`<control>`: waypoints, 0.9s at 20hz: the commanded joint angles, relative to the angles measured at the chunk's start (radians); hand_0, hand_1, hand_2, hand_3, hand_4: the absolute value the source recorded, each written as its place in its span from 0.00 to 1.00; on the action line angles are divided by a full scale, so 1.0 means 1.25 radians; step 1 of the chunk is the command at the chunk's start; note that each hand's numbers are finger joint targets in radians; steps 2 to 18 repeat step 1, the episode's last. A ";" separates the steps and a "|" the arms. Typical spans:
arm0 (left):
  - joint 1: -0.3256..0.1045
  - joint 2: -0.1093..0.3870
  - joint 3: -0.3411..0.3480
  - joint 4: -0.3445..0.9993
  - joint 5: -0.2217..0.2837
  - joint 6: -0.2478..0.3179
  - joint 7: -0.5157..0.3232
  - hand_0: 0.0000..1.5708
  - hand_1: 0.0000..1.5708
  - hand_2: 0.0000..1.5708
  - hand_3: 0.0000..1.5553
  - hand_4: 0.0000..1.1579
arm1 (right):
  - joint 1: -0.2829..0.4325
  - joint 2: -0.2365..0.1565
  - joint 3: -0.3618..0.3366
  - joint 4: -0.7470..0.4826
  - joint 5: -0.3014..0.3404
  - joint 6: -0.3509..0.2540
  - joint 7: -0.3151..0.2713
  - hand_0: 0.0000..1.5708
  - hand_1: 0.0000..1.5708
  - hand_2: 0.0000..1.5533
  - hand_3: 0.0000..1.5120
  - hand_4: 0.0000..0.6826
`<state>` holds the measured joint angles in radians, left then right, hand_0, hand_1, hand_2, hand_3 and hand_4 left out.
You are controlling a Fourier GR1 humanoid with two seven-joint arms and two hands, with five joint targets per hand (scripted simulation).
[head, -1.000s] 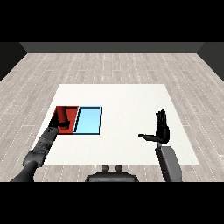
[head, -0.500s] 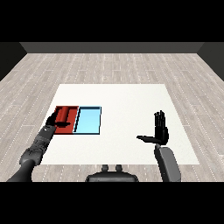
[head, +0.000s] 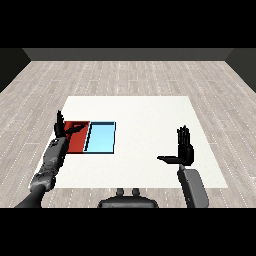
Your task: Pick the red can and put it in the red box
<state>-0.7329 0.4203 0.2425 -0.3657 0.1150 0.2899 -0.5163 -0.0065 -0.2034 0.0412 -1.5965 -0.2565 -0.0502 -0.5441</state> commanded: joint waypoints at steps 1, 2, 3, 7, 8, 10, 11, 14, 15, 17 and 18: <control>0.021 -0.067 0.024 -0.134 0.055 -0.061 -0.128 0.00 0.00 0.00 0.00 0.00 | 0.006 0.005 0.013 -0.003 0.004 0.007 0.000 0.00 0.00 0.00 0.00 0.00; 0.021 -0.067 0.024 -0.134 0.055 -0.061 -0.128 0.00 0.00 0.00 0.00 0.00 | 0.006 0.005 0.013 -0.003 0.004 0.007 0.000 0.00 0.00 0.00 0.00 0.00; 0.021 -0.067 0.024 -0.134 0.055 -0.061 -0.128 0.00 0.00 0.00 0.00 0.00 | 0.006 0.005 0.013 -0.003 0.004 0.007 0.000 0.00 0.00 0.00 0.00 0.00; 0.021 -0.067 0.024 -0.134 0.055 -0.061 -0.128 0.00 0.00 0.00 0.00 0.00 | 0.006 0.005 0.013 -0.003 0.004 0.007 0.000 0.00 0.00 0.00 0.00 0.00; 0.021 -0.067 0.024 -0.134 0.055 -0.061 -0.128 0.00 0.00 0.00 0.00 0.00 | 0.006 0.005 0.013 -0.003 0.004 0.007 0.000 0.00 0.00 0.00 0.00 0.00; 0.021 -0.067 0.024 -0.134 0.055 -0.061 -0.128 0.00 0.00 0.00 0.00 0.00 | 0.006 0.005 0.013 -0.003 0.004 0.007 0.000 0.00 0.00 0.00 0.00 0.00; 0.021 -0.067 0.024 -0.134 0.055 -0.061 -0.128 0.00 0.00 0.00 0.00 0.00 | 0.006 0.005 0.013 -0.003 0.004 0.007 0.000 0.00 0.00 0.00 0.00 0.00; 0.021 -0.067 0.024 -0.134 0.055 -0.061 -0.128 0.00 0.00 0.00 0.00 0.00 | 0.006 0.005 0.013 -0.003 0.004 0.007 0.000 0.00 0.00 0.00 0.00 0.00; 0.021 -0.067 0.024 -0.134 0.055 -0.061 -0.128 0.00 0.00 0.00 0.00 0.00 | 0.006 0.005 0.013 -0.003 0.004 0.007 0.000 0.00 0.00 0.00 0.00 0.00; 0.021 -0.067 0.024 -0.134 0.055 -0.061 -0.128 0.00 0.00 0.00 0.00 0.00 | 0.006 0.005 0.013 -0.003 0.004 0.007 0.000 0.00 0.00 0.00 0.00 0.00; 0.021 -0.067 0.024 -0.134 0.055 -0.061 -0.128 0.00 0.00 0.00 0.00 0.00 | 0.006 0.005 0.013 -0.003 0.004 0.007 0.000 0.00 0.00 0.00 0.00 0.00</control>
